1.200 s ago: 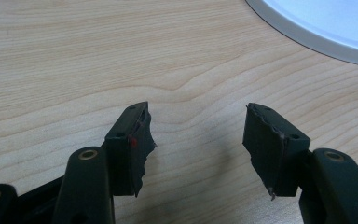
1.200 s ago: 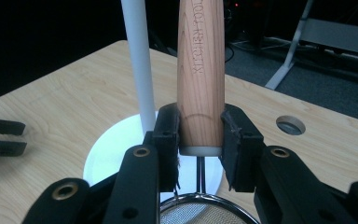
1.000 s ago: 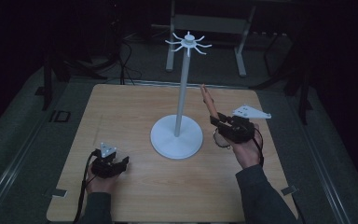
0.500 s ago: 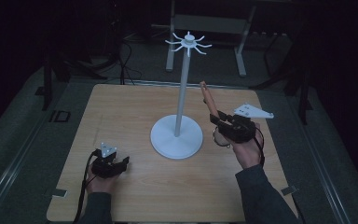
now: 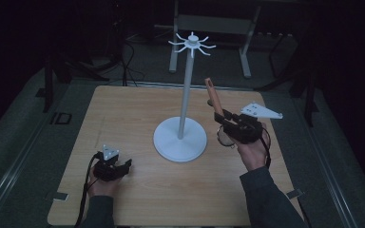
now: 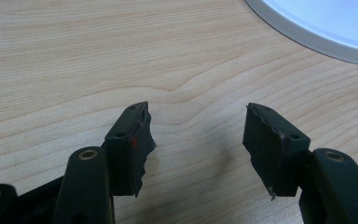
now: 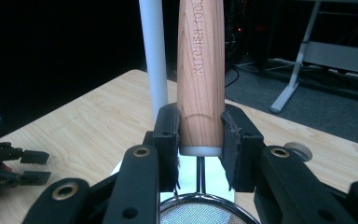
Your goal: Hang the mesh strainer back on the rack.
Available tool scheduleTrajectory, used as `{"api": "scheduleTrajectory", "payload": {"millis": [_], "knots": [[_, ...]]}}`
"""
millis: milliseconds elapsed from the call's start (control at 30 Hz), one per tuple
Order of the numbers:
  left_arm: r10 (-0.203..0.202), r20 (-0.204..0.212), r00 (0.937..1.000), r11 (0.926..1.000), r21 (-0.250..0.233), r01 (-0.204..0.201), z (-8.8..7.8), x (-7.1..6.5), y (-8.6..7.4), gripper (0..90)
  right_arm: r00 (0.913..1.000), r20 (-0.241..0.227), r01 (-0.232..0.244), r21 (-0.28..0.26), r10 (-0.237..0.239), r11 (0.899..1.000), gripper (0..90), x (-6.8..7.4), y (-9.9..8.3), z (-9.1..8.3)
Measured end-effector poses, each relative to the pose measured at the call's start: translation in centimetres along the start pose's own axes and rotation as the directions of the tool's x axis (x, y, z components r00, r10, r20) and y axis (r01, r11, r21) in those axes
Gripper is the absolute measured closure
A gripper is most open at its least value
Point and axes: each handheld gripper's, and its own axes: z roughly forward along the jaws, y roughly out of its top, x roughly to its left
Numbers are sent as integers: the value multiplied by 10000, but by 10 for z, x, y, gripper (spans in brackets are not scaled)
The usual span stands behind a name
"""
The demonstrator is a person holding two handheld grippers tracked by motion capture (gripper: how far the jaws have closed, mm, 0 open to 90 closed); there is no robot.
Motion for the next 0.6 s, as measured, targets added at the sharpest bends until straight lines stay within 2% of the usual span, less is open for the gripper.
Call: {"api": "scheduleTrajectory", "payload": {"millis": [333,600], "knots": [[-44,-10,10000,10000,-25,44,-1,1,0,416,9995,-265,-200,-400,189,9990,694,5,6,-2],[-52,-15,10000,10000,-37,52,-1,1,0,416,9996,-231,-143,-620,129,9980,694,7,11,-4]]}}
